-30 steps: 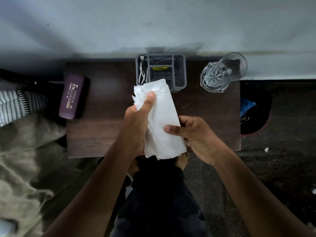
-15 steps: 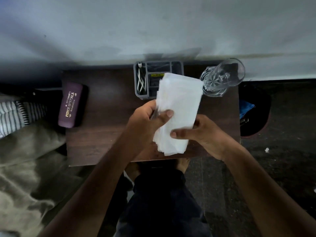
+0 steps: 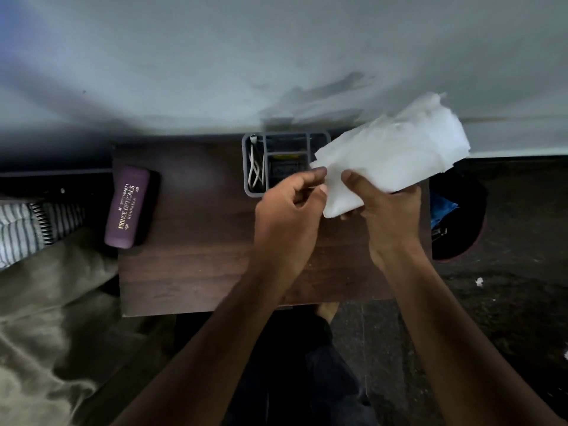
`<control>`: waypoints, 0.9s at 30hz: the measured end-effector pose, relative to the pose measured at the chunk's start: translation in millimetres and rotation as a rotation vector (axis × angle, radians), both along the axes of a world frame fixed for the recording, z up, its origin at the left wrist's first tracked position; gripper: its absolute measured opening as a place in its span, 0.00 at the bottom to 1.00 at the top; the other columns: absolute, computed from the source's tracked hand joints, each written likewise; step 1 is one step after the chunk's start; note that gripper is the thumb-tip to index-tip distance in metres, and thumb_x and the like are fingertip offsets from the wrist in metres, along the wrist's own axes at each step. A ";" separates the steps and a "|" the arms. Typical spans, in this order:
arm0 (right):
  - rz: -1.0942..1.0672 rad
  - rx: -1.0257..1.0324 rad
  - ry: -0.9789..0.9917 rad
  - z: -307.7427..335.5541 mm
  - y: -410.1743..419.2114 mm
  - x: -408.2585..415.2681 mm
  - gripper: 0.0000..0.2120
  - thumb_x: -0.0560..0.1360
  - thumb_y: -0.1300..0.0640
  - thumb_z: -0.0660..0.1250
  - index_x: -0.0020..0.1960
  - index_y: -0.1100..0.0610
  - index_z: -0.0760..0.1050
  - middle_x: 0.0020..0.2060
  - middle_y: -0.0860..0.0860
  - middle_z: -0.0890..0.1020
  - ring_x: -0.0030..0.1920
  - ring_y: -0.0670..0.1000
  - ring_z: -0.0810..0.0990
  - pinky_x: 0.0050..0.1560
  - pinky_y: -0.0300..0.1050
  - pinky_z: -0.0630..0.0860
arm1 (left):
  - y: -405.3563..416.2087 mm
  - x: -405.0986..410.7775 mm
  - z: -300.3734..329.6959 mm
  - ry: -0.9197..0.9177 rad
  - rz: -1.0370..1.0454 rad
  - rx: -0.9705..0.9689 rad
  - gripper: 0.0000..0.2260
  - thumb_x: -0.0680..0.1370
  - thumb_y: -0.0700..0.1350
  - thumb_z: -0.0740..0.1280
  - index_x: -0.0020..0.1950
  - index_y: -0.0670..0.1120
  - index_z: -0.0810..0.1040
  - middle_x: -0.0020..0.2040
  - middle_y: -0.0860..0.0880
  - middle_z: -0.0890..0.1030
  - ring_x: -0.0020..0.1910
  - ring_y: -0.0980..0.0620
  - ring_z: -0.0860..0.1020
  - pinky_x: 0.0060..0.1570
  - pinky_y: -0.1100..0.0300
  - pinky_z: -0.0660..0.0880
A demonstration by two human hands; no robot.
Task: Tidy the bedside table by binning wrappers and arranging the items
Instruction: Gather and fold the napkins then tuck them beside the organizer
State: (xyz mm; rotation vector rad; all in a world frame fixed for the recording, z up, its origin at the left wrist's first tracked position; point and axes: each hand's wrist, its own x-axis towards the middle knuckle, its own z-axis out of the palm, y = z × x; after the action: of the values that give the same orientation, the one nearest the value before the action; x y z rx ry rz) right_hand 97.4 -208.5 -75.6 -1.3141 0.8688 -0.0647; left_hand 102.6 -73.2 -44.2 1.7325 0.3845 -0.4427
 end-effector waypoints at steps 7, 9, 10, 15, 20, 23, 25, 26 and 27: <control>0.000 -0.163 -0.018 -6.9 16.6 32.1 0.16 0.68 0.66 0.78 0.45 0.48 0.77 0.38 0.45 0.87 0.40 0.54 0.88 0.32 0.53 0.83 | -9.5 37.7 -9.7 0.243 0.126 -0.364 0.16 0.83 0.42 0.64 0.71 0.44 0.74 0.63 0.49 0.82 0.58 0.54 0.82 0.55 0.61 0.80; 0.000 -0.256 0.011 -9.8 20.0 35.3 0.14 0.68 0.65 0.78 0.41 0.48 0.78 0.41 0.49 0.86 0.44 0.59 0.88 0.40 0.64 0.84 | -7.4 46.3 -10.3 0.300 0.226 -0.485 0.15 0.83 0.41 0.62 0.69 0.42 0.75 0.60 0.44 0.83 0.56 0.49 0.82 0.52 0.58 0.81; -0.003 -0.296 0.014 -10.2 21.8 36.0 0.15 0.68 0.65 0.78 0.40 0.47 0.77 0.41 0.49 0.86 0.44 0.59 0.88 0.41 0.65 0.84 | -5.7 49.6 -9.9 0.326 0.274 -0.543 0.14 0.83 0.41 0.62 0.68 0.41 0.75 0.58 0.41 0.83 0.54 0.47 0.82 0.49 0.58 0.81; -0.007 -0.511 -0.011 -13.2 36.5 36.4 0.09 0.69 0.59 0.77 0.48 0.54 0.82 0.43 0.48 0.85 0.44 0.42 0.86 0.46 0.50 0.85 | 3.0 55.4 -12.2 0.315 0.292 -0.562 0.11 0.83 0.48 0.62 0.61 0.46 0.78 0.62 0.41 0.83 0.60 0.45 0.83 0.62 0.52 0.79; -0.026 -0.654 -0.039 -17.4 51.3 40.4 0.16 0.69 0.62 0.77 0.55 0.64 0.81 0.48 0.54 0.86 0.46 0.40 0.84 0.49 0.38 0.81 | 8.9 53.1 -10.0 0.267 0.240 -0.532 0.11 0.84 0.49 0.60 0.59 0.47 0.79 0.55 0.47 0.86 0.56 0.51 0.84 0.59 0.56 0.78; -0.058 -0.683 -0.086 -23.2 53.5 39.0 0.16 0.71 0.62 0.76 0.57 0.65 0.81 0.51 0.58 0.86 0.52 0.55 0.86 0.52 0.54 0.82 | 9.2 51.0 -8.2 0.299 0.167 -0.512 0.16 0.84 0.51 0.59 0.66 0.44 0.77 0.61 0.44 0.84 0.62 0.48 0.82 0.68 0.50 0.74; -0.071 -0.707 -0.101 -25.7 51.9 37.4 0.18 0.71 0.59 0.76 0.58 0.66 0.80 0.51 0.58 0.86 0.53 0.55 0.86 0.52 0.54 0.82 | 8.8 50.8 -7.4 0.330 0.149 -0.521 0.18 0.84 0.53 0.58 0.68 0.44 0.76 0.64 0.43 0.82 0.63 0.47 0.81 0.71 0.48 0.71; -0.047 -0.726 -0.105 -27.1 51.3 36.2 0.19 0.71 0.58 0.76 0.59 0.66 0.80 0.52 0.58 0.86 0.53 0.55 0.86 0.53 0.53 0.82 | 9.4 51.1 -7.7 0.340 0.151 -0.529 0.19 0.84 0.53 0.58 0.69 0.44 0.75 0.65 0.43 0.82 0.64 0.47 0.80 0.71 0.47 0.71; -0.012 -0.743 -0.101 -28.5 50.9 34.9 0.20 0.71 0.58 0.76 0.59 0.66 0.80 0.52 0.59 0.86 0.54 0.55 0.86 0.53 0.52 0.82 | 10.4 51.4 -7.8 0.350 0.153 -0.540 0.19 0.84 0.53 0.58 0.70 0.44 0.75 0.65 0.43 0.81 0.65 0.46 0.80 0.71 0.48 0.70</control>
State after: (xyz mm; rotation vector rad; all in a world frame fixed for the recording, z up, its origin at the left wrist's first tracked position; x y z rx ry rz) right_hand 132.3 -157.5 -104.1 -1.9735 0.7912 -0.4970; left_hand 154.0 -62.8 -52.0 1.0937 0.5827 -0.6712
